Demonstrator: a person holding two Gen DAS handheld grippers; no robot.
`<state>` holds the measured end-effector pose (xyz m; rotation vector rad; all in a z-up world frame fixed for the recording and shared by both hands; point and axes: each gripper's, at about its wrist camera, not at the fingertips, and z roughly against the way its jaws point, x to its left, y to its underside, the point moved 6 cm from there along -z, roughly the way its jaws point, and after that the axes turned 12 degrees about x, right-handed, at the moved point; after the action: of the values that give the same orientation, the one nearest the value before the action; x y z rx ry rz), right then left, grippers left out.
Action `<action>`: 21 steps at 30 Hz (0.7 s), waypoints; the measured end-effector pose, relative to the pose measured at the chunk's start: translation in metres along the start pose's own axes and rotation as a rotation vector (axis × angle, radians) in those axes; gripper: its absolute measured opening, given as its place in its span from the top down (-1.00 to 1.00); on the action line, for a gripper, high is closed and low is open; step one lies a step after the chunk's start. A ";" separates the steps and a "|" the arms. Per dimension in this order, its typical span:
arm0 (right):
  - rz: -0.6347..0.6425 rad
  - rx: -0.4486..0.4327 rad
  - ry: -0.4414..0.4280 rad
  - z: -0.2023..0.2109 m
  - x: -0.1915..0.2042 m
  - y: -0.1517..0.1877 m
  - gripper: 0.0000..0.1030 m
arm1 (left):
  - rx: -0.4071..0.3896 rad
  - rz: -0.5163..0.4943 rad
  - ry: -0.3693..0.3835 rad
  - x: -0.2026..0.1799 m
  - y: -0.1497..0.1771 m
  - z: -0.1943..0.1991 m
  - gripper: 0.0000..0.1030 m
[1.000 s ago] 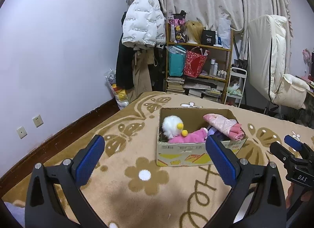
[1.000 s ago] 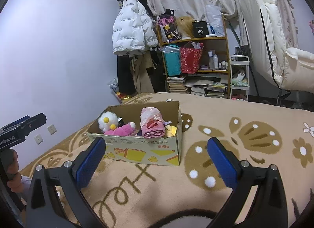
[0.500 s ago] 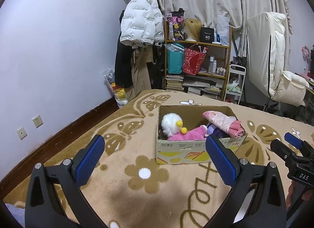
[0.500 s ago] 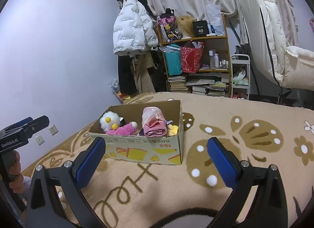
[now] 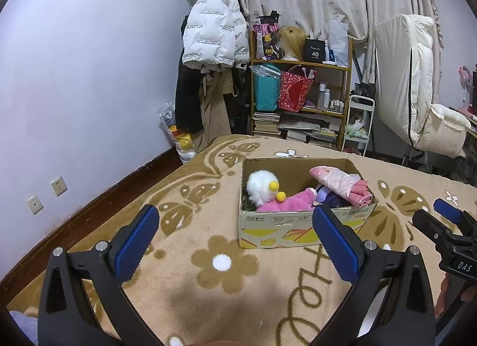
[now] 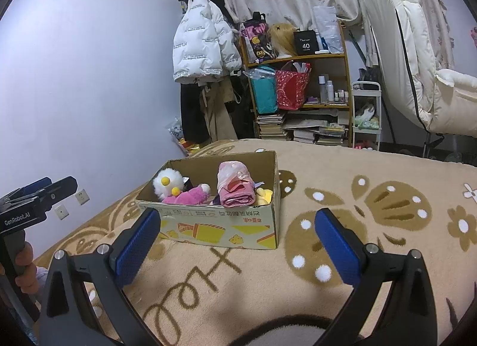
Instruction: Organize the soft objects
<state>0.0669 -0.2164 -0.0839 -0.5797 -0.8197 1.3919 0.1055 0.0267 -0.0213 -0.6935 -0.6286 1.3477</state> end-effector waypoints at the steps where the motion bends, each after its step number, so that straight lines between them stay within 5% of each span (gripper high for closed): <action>1: 0.000 0.000 0.001 0.000 0.000 0.000 -1.00 | 0.000 0.001 -0.002 0.001 0.000 -0.001 -0.97; 21: 0.000 0.001 -0.001 0.001 0.000 -0.001 -1.00 | 0.004 -0.009 0.001 -0.001 0.002 -0.002 -0.97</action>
<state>0.0671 -0.2167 -0.0828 -0.5782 -0.8193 1.3922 0.1055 0.0259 -0.0246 -0.6873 -0.6267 1.3398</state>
